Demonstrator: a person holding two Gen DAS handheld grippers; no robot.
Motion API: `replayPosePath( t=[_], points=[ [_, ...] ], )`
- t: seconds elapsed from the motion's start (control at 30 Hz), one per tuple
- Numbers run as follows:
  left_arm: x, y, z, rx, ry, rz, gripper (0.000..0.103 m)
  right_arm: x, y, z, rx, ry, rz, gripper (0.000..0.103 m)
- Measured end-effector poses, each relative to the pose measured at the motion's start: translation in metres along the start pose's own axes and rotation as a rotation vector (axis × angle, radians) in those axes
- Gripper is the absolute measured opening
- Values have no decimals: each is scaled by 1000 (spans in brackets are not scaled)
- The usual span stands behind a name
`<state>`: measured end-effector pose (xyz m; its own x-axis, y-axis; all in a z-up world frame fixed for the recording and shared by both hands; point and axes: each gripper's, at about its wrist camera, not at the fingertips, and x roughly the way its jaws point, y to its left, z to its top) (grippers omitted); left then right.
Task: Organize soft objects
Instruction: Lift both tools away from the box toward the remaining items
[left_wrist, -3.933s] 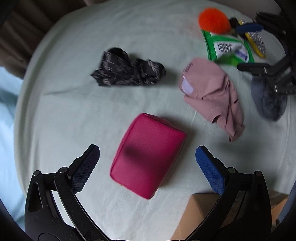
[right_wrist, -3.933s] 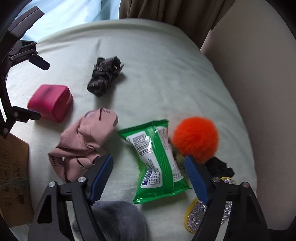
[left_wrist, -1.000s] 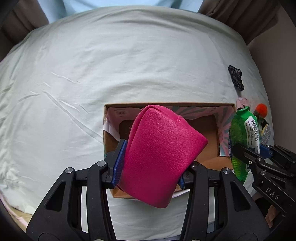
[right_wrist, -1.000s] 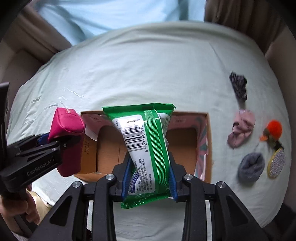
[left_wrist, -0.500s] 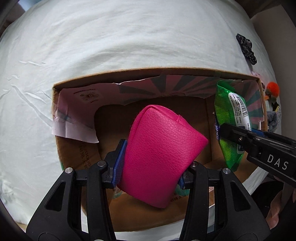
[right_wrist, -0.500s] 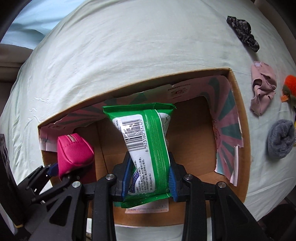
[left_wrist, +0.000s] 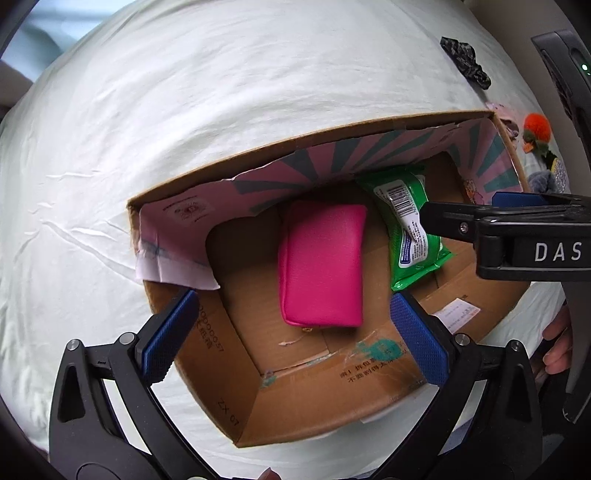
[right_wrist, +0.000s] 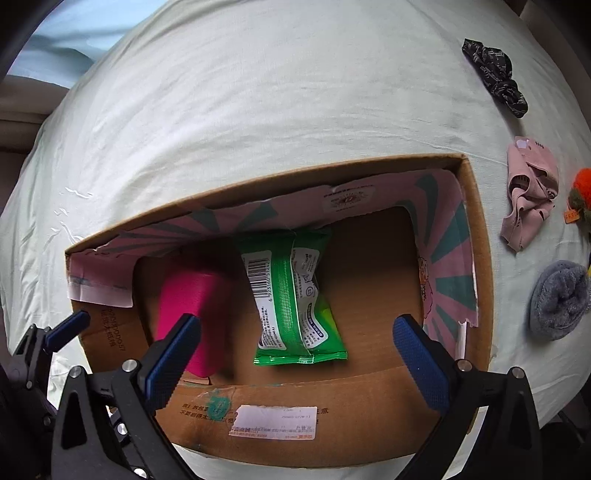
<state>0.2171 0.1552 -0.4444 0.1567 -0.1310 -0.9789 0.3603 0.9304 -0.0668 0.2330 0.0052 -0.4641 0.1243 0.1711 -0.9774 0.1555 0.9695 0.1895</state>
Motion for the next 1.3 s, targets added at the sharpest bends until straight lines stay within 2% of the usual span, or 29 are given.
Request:
replayPosePath(
  t=[0.3,0.5,0.77,0.93,1.13,1.3],
  points=[
    [-29,10,-15,-40,-35,15,103,-27,9,-10,-46,-53,1,103],
    [-69,8,-27,-77,-106,50,103,-78,22,-24,-111,-138,2,103],
    [-155,9,-56,-165,-293,63,103,-180,43,-72,-222,-380,-18,103],
    [-218,5,-81,-228,-440,111,103,-243,42,-111,-267,-543,-74,103],
    [-288,-11,-110,-240,-625,161,103,-300,33,-156,-269,-734,-95,103],
    [-317,-34,-129,-241,-706,169,103,-332,16,-186,-230,-839,-91,103]
  ],
)
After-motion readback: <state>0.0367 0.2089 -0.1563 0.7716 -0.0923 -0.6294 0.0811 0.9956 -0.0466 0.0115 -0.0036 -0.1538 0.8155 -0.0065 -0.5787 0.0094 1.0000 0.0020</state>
